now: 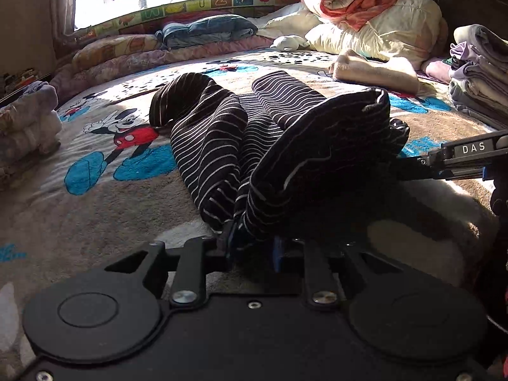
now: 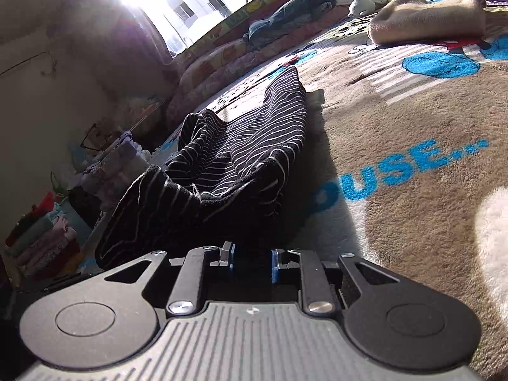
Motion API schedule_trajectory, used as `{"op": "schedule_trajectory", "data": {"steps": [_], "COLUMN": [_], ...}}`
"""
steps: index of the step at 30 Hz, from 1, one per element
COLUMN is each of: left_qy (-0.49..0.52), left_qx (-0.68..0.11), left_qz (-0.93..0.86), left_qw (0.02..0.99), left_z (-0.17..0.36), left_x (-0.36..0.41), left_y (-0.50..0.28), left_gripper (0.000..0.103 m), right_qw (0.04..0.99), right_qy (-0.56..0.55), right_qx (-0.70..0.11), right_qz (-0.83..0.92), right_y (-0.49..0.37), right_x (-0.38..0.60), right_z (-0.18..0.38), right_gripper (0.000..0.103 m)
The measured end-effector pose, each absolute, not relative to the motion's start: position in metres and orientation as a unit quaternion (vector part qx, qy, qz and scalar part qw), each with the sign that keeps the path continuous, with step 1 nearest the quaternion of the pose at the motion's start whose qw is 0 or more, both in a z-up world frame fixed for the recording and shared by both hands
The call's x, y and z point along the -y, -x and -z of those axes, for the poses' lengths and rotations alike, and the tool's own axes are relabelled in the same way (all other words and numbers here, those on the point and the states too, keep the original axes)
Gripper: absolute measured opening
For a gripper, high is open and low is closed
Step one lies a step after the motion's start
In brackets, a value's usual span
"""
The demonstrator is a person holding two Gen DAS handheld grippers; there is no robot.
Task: Fold clothes
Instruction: 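Lower the trousers flat onto the blanket with both tools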
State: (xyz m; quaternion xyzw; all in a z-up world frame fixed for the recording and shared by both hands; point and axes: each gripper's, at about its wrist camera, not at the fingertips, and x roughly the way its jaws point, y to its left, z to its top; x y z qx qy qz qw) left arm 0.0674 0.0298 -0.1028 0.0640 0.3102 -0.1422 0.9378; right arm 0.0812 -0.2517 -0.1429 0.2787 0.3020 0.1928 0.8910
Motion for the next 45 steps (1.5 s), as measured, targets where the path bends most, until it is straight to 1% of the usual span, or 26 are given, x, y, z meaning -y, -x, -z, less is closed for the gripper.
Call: {"op": "schedule_trajectory", "data": {"steps": [1,2,6,7,8,9,11,13,17,19,20,21,24,26,27,28,30,31,32,34,35,37,40,41,43,45], "left_qy": [-0.038,-0.012,0.109,0.147,0.184,0.221,0.294,0.354,0.380,0.386,0.386,0.385,0.389,0.385,0.383,0.381,0.383,0.393,0.402,0.410,0.409,0.406,0.401,0.400,0.397,0.387], "left_qx": [-0.316,-0.321,-0.334,-0.338,-0.342,-0.346,-0.352,-0.358,-0.388,-0.390,-0.390,-0.391,-0.372,-0.387,-0.394,-0.401,-0.410,-0.406,-0.404,-0.405,-0.407,-0.409,-0.411,-0.412,-0.412,-0.409], "left_qz": [0.141,0.139,0.134,0.133,0.132,0.131,0.127,0.122,0.094,0.087,0.082,0.077,0.078,0.068,0.063,0.059,0.053,0.057,0.061,0.064,0.064,0.064,0.066,0.066,0.068,0.064], "left_qw": [0.938,0.937,0.927,0.920,0.912,0.902,0.879,0.855,0.834,0.831,0.832,0.833,0.839,0.835,0.833,0.831,0.826,0.823,0.820,0.814,0.814,0.815,0.816,0.816,0.818,0.824], "left_z": [0.102,0.101,0.093,0.094,0.096,0.097,0.100,0.105,0.127,0.134,0.134,0.134,0.115,0.123,0.127,0.130,0.140,0.145,0.146,0.144,0.143,0.140,0.138,0.137,0.134,0.128], "left_x": [-0.037,-0.044,-0.073,-0.078,-0.082,-0.087,-0.096,-0.102,-0.085,-0.075,-0.072,-0.069,-0.068,-0.069,-0.069,-0.070,-0.072,-0.075,-0.079,-0.084,-0.085,-0.087,-0.089,-0.087,-0.085,-0.083], "left_y": [-0.064,-0.061,-0.055,-0.056,-0.058,-0.060,-0.063,-0.066,-0.074,-0.076,-0.076,-0.076,-0.067,-0.064,-0.062,-0.060,-0.057,-0.053,-0.050,-0.047,-0.045,-0.040,-0.032,-0.030,-0.025,-0.020], "left_gripper": [0.020,0.023,0.024,0.025,0.032,0.043,0.052,0.053,0.052,0.049,0.032,0.011,0.011,0.011,0.011,0.011,0.013,0.015,0.018,0.019,0.020,0.023,0.027,0.030,0.039,0.055], "right_qw": [0.888,0.884,0.858,0.850,0.840,0.830,0.819,0.823,0.828,0.828,0.826,0.824,0.820,0.823,0.823,0.823,0.822,0.821,0.823,0.829,0.831,0.835,0.840,0.841,0.844,0.849], "right_qy": [-0.294,-0.311,-0.400,-0.421,-0.442,-0.460,-0.475,-0.467,-0.445,-0.437,-0.434,-0.432,-0.443,-0.435,-0.431,-0.429,-0.425,-0.423,-0.420,-0.413,-0.413,-0.414,-0.417,-0.417,-0.420,-0.418], "right_qx": [-0.296,-0.289,-0.259,-0.256,-0.253,-0.255,-0.270,-0.278,-0.297,-0.305,-0.311,-0.317,-0.310,-0.321,-0.327,-0.332,-0.341,-0.346,-0.345,-0.336,-0.331,-0.318,-0.300,-0.293,-0.281,-0.267], "right_qz": [-0.193,-0.193,-0.190,-0.188,-0.186,-0.182,-0.175,-0.169,-0.170,-0.176,-0.182,-0.183,-0.188,-0.175,-0.170,-0.169,-0.165,-0.163,-0.164,-0.169,-0.171,-0.174,-0.178,-0.179,-0.182,-0.181], "right_y": [-0.077,-0.073,-0.058,-0.057,-0.056,-0.057,-0.063,-0.069,-0.082,-0.090,-0.095,-0.098,-0.091,-0.082,-0.079,-0.077,-0.072,-0.070,-0.068,-0.062,-0.060,-0.059,-0.057,-0.057,-0.057,-0.058], "right_x": [0.255,0.259,0.280,0.285,0.289,0.292,0.293,0.288,0.272,0.263,0.257,0.252,0.247,0.250,0.250,0.251,0.252,0.252,0.253,0.254,0.255,0.257,0.260,0.261,0.264,0.267], "right_z": [0.143,0.142,0.147,0.150,0.154,0.159,0.167,0.168,0.166,0.167,0.169,0.168,0.157,0.158,0.161,0.164,0.170,0.173,0.173,0.170,0.168,0.165,0.159,0.158,0.153,0.147], "right_gripper": [0.037,0.046,0.060,0.061,0.064,0.065,0.064,0.064,0.064,0.059,0.039,0.019,0.016,0.016,0.009,0.004,0.007,0.010,0.016,0.020,0.026,0.029,0.046,0.054,0.056,0.061]}}
